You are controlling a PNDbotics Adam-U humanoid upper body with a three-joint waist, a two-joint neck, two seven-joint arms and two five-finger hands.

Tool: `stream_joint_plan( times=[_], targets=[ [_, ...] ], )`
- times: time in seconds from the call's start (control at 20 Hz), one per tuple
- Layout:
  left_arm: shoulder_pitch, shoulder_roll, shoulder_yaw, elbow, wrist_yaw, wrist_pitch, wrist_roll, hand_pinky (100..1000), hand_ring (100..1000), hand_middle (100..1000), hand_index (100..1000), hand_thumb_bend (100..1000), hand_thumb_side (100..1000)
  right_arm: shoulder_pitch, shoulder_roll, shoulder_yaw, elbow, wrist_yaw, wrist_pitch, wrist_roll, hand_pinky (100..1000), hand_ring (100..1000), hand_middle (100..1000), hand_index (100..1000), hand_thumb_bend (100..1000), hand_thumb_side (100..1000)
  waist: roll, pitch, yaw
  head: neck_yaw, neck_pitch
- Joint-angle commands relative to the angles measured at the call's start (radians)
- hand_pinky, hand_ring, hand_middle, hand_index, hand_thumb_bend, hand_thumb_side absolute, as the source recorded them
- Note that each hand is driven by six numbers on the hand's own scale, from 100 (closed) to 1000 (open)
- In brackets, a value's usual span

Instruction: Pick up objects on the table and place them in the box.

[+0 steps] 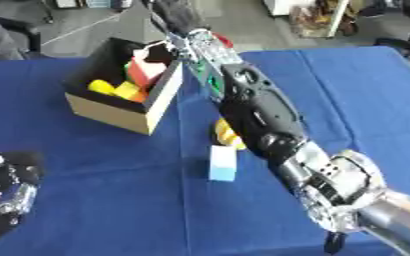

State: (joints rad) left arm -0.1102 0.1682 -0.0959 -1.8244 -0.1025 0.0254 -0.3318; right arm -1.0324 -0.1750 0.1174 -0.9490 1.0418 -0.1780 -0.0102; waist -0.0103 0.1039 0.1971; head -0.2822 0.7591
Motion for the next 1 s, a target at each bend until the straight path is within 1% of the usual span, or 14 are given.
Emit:
stream_joint_plan(
  times=[0.05, 0.1, 0.15, 0.25, 0.35, 0.45, 0.6, 0.7, 0.75, 0.85, 1.0],
  targets=[
    [0.000, 0.022, 0.011, -0.012, -0.004, -0.001, 0.009, 734, 650, 647, 727, 100, 296, 0.013, -0.108, 0.043, -0.104, -0.135, -0.057, 0.151, 887, 844, 866, 963, 421, 286, -0.016, -0.021, -0.013, 0.017, 0.010],
    [0.001, 0.023, 0.012, -0.012, -0.005, -0.001, 0.010, 734, 649, 648, 727, 100, 296, 0.030, -0.136, 0.055, -0.127, -0.165, -0.077, 0.216, 887, 838, 848, 961, 399, 279, -0.018, -0.023, -0.020, 0.021, 0.010],
    [0.002, 0.024, 0.013, -0.012, -0.005, -0.002, 0.011, 734, 650, 648, 727, 100, 297, 0.049, -0.163, 0.066, -0.146, -0.195, -0.100, 0.287, 889, 837, 841, 940, 378, 274, -0.019, -0.025, -0.026, 0.026, 0.011],
    [0.005, 0.025, 0.014, -0.011, -0.007, -0.001, 0.012, 734, 649, 648, 727, 100, 299, 0.084, -0.210, 0.081, -0.168, -0.262, -0.134, 0.435, 899, 849, 841, 926, 353, 258, -0.022, -0.027, -0.035, 0.032, 0.011],
    [0.009, 0.027, 0.016, -0.010, -0.009, -0.002, 0.013, 734, 649, 648, 727, 100, 299, 0.109, -0.246, 0.093, -0.181, -0.305, -0.150, 0.568, 906, 860, 840, 917, 327, 233, -0.022, -0.030, -0.041, 0.036, 0.011],
    [0.010, 0.028, 0.017, -0.010, -0.010, -0.002, 0.014, 735, 649, 648, 727, 100, 297, 0.128, -0.271, 0.105, -0.180, -0.332, -0.157, 0.683, 912, 867, 845, 917, 310, 215, -0.023, -0.031, -0.043, 0.037, 0.011],
    [0.011, 0.029, 0.017, -0.010, -0.011, -0.003, 0.013, 735, 650, 648, 727, 100, 298, 0.146, -0.288, 0.123, -0.159, -0.353, -0.165, 0.823, 919, 882, 856, 925, 294, 191, -0.022, -0.031, -0.045, 0.040, 0.011],
    [0.011, 0.029, 0.017, -0.010, -0.012, -0.004, 0.012, 735, 650, 648, 727, 100, 297, 0.151, -0.292, 0.135, -0.141, -0.352, -0.174, 0.887, 923, 892, 866, 933, 302, 190, -0.022, -0.031, -0.044, 0.040, 0.011],
    [0.010, 0.029, 0.018, -0.010, -0.012, -0.004, 0.012, 735, 650, 648, 727, 100, 296, 0.154, -0.292, 0.148, -0.129, -0.342, -0.182, 0.902, 926, 900, 876, 940, 309, 187, -0.022, -0.031, -0.044, 0.040, 0.011],
    [0.010, 0.029, 0.018, -0.010, -0.012, -0.004, 0.011, 735, 650, 649, 727, 100, 296, 0.161, -0.290, 0.173, -0.102, -0.308, -0.204, 0.914, 931, 908, 886, 947, 312, 191, -0.021, -0.031, -0.042, 0.040, 0.011],
    [0.009, 0.029, 0.018, -0.011, -0.013, -0.005, 0.011, 735, 650, 649, 727, 100, 296, 0.173, -0.280, 0.182, -0.068, -0.274, -0.234, 0.917, 932, 912, 891, 955, 312, 173, -0.019, -0.030, -0.042, 0.041, 0.011]
  ],
)
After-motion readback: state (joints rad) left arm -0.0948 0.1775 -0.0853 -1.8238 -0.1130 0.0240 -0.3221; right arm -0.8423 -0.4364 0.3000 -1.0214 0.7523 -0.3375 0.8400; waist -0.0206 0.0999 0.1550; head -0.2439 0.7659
